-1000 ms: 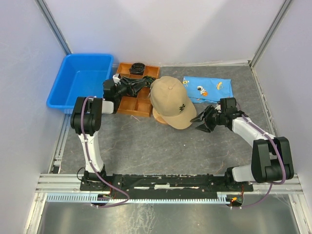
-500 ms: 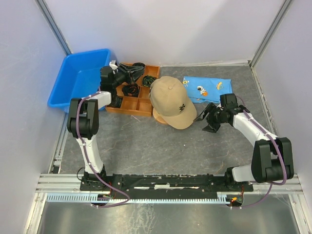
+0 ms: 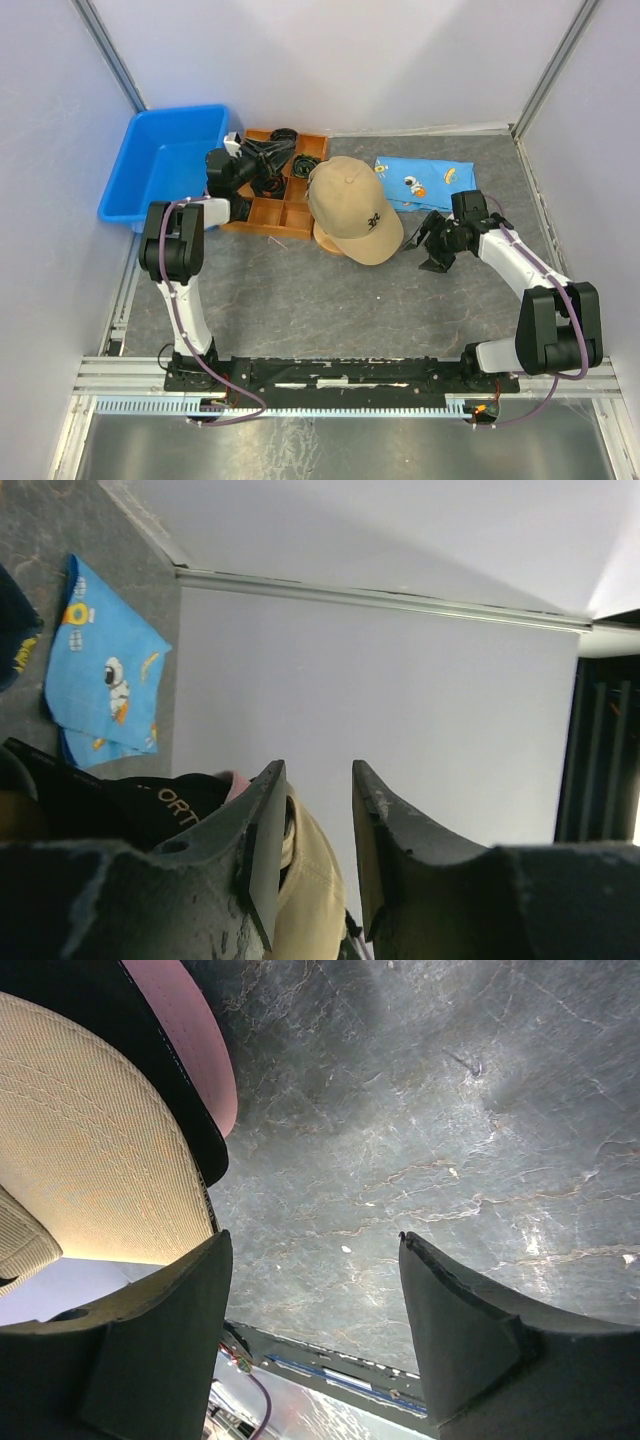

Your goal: Stack the hats

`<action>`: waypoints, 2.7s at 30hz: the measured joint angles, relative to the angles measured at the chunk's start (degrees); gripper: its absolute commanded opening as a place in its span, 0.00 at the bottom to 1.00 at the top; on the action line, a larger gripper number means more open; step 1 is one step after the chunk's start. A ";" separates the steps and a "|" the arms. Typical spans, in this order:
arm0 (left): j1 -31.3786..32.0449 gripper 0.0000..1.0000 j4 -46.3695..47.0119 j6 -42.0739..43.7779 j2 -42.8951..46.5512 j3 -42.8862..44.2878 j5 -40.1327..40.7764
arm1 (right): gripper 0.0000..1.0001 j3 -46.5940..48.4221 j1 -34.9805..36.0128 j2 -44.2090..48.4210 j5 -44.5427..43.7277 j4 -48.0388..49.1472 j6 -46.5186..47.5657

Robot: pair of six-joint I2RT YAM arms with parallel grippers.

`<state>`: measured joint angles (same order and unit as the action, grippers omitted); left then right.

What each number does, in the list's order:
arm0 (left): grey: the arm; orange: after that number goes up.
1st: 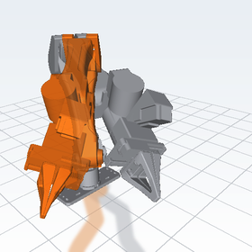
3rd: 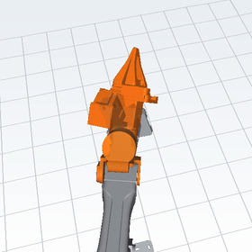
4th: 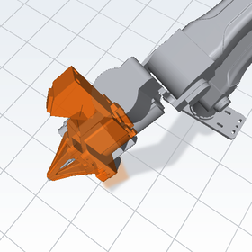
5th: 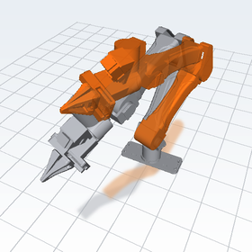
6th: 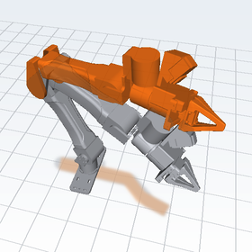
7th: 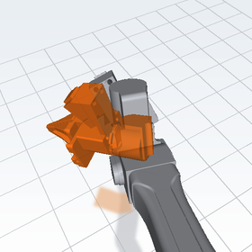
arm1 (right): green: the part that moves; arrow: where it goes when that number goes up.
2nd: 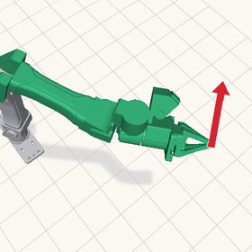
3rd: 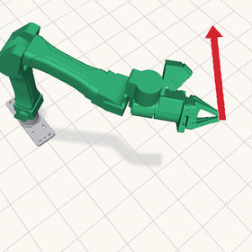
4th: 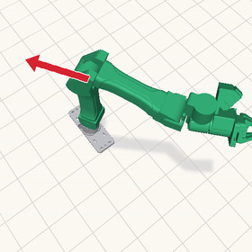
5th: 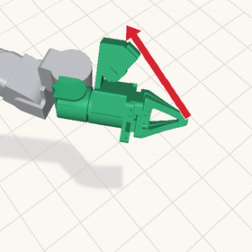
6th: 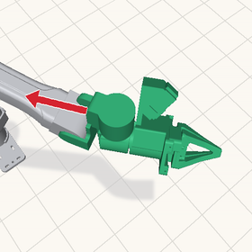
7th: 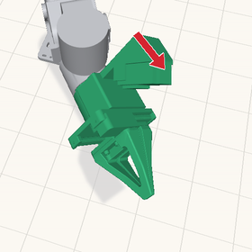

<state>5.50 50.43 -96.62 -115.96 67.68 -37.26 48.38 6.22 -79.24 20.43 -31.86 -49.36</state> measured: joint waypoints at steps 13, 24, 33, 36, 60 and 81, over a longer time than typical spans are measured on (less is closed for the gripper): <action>2.47 0.40 30.60 -20.00 -11.74 3.28 9.42 | 0.76 0.26 -0.33 1.29 -1.29 -2.82 2.21; 4.07 0.40 33.24 -21.99 -6.78 6.80 11.67 | 0.76 1.55 -1.42 2.23 -6.99 -8.13 7.10; 2.27 0.42 -5.97 4.74 17.86 9.20 3.72 | 0.99 16.72 -1.51 2.32 -17.73 -15.67 17.16; 2.19 0.43 -24.61 21.20 26.82 12.24 6.58 | 0.99 21.64 -1.51 2.16 -20.20 -16.57 21.03; 2.29 0.99 -60.59 73.85 68.96 -33.44 49.27 | 0.99 24.13 1.88 4.55 -25.83 -16.24 26.67; 0.90 0.99 24.37 96.37 27.96 -64.28 48.15 | 0.99 23.52 1.88 4.61 -23.19 -15.15 26.53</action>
<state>6.39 74.81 -0.25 -88.01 3.40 10.90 71.90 8.10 -74.63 -2.76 -47.00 -22.83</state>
